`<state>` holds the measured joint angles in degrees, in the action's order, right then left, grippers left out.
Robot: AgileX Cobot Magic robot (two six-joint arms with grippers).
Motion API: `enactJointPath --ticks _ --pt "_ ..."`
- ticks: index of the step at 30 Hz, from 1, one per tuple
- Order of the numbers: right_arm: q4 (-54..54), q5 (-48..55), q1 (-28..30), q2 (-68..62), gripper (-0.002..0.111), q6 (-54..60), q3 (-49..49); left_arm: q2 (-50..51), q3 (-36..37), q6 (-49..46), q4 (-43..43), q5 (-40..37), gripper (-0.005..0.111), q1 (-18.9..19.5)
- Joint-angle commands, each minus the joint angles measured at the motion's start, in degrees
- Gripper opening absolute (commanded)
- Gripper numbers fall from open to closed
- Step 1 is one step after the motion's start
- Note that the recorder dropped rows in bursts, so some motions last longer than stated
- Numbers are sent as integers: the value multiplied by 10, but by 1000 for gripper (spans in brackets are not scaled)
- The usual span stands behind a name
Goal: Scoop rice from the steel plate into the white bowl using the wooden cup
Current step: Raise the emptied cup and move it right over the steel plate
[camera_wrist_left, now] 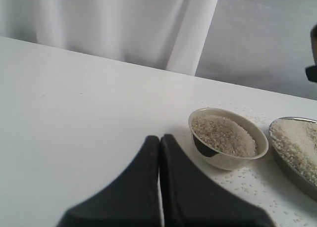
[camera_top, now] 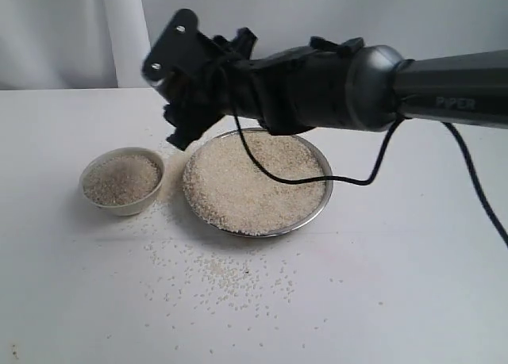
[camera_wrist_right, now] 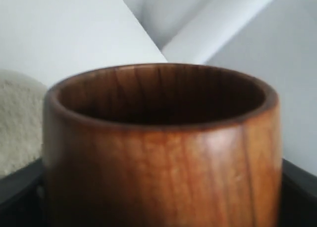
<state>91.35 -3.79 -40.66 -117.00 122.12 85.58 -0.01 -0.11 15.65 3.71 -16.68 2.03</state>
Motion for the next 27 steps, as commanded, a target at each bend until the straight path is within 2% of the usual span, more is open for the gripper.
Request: enactJointPath --ticks 1,6,12,15,19,27 --pt "62 -1 46 31 0 6 -54 0 1 1 -2 3 0 -3" --pt "82 -5 88 59 0 6 -76 0 1 1 -2 3 0 -3" --pt "86 -122 121 68 0 -1 -76 0 1 1 -2 3 0 -3" --pt "86 -132 128 68 0 4 -76 0 1 1 -2 3 0 -3" --pt "86 -119 127 68 0 8 -80 0 1 1 -2 3 0 -3" --pt "86 -13 127 68 0 8 -108 0 1 1 -2 3 0 -3"
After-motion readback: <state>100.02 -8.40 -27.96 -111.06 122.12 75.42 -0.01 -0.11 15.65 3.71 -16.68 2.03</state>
